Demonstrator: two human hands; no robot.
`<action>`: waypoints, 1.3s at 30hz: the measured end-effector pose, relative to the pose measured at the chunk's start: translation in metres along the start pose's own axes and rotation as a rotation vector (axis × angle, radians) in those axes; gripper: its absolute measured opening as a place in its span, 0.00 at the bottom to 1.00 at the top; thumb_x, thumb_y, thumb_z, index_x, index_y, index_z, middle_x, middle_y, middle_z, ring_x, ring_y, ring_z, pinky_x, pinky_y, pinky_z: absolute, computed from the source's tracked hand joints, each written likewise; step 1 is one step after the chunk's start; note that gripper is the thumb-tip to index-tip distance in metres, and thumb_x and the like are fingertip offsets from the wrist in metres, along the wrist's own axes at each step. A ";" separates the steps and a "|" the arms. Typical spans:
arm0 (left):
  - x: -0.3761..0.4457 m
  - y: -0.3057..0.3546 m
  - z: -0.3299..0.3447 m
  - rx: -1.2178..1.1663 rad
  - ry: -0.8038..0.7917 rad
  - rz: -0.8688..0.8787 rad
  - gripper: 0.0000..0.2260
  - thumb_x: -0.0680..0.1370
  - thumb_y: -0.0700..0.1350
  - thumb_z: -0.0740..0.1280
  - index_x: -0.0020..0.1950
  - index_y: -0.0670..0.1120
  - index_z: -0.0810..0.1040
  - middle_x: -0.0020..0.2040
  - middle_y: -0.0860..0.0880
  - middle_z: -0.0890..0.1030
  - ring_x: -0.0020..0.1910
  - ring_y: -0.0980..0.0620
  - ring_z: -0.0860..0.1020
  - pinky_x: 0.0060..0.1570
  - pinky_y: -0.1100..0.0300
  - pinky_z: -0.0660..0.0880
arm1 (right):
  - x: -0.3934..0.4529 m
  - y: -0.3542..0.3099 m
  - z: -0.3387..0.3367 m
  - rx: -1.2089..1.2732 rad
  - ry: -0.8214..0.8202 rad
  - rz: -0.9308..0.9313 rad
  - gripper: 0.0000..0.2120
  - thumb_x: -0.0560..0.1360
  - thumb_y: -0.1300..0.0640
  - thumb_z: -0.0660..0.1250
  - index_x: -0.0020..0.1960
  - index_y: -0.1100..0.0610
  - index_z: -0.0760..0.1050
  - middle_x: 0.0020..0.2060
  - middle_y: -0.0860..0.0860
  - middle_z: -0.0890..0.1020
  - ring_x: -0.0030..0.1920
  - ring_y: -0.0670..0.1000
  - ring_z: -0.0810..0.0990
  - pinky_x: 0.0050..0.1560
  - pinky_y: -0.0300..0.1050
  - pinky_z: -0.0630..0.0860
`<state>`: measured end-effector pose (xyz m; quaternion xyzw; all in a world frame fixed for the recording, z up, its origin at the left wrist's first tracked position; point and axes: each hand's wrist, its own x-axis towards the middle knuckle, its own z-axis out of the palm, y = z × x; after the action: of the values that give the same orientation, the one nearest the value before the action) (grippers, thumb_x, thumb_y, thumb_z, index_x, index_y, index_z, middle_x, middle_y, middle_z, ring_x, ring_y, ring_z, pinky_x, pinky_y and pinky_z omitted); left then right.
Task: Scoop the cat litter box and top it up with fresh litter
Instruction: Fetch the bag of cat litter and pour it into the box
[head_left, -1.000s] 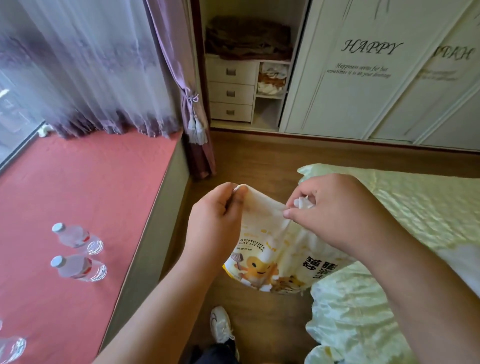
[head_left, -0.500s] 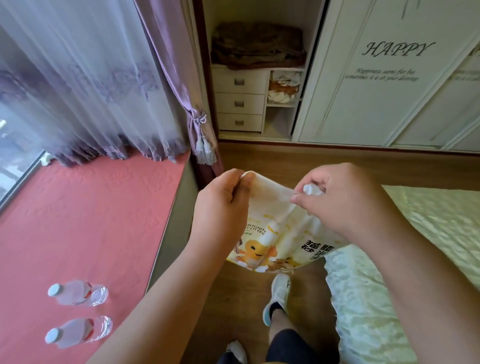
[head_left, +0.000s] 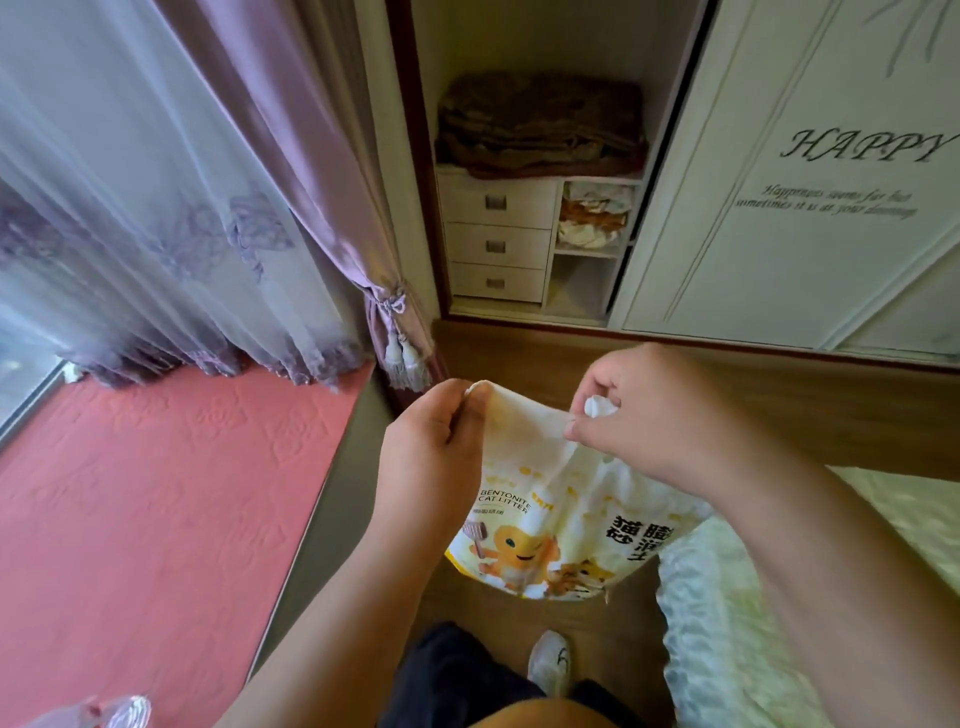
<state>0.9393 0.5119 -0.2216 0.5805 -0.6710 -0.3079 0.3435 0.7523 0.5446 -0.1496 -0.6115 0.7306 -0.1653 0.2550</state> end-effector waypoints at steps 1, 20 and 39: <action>0.011 0.003 0.003 -0.009 -0.002 -0.003 0.12 0.83 0.52 0.62 0.43 0.49 0.77 0.38 0.53 0.77 0.35 0.52 0.77 0.37 0.54 0.74 | 0.011 0.001 -0.006 -0.012 -0.001 -0.004 0.07 0.71 0.53 0.76 0.36 0.51 0.80 0.27 0.44 0.69 0.27 0.44 0.69 0.28 0.40 0.60; 0.323 0.060 0.093 -0.122 -0.267 0.203 0.10 0.82 0.55 0.63 0.48 0.52 0.81 0.33 0.52 0.78 0.34 0.51 0.78 0.35 0.46 0.78 | 0.245 0.032 -0.105 -0.108 0.275 0.239 0.07 0.70 0.48 0.74 0.37 0.46 0.78 0.33 0.42 0.77 0.35 0.40 0.76 0.32 0.41 0.68; 0.468 0.149 0.271 -0.081 -0.478 0.167 0.10 0.83 0.54 0.61 0.46 0.58 0.80 0.39 0.55 0.80 0.39 0.56 0.78 0.44 0.52 0.79 | 0.386 0.189 -0.205 -0.040 0.240 0.334 0.06 0.73 0.49 0.72 0.39 0.45 0.76 0.38 0.40 0.77 0.40 0.39 0.75 0.34 0.34 0.65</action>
<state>0.5908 0.0727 -0.2080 0.4197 -0.7657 -0.4337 0.2224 0.4349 0.1896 -0.1529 -0.4627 0.8501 -0.1780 0.1780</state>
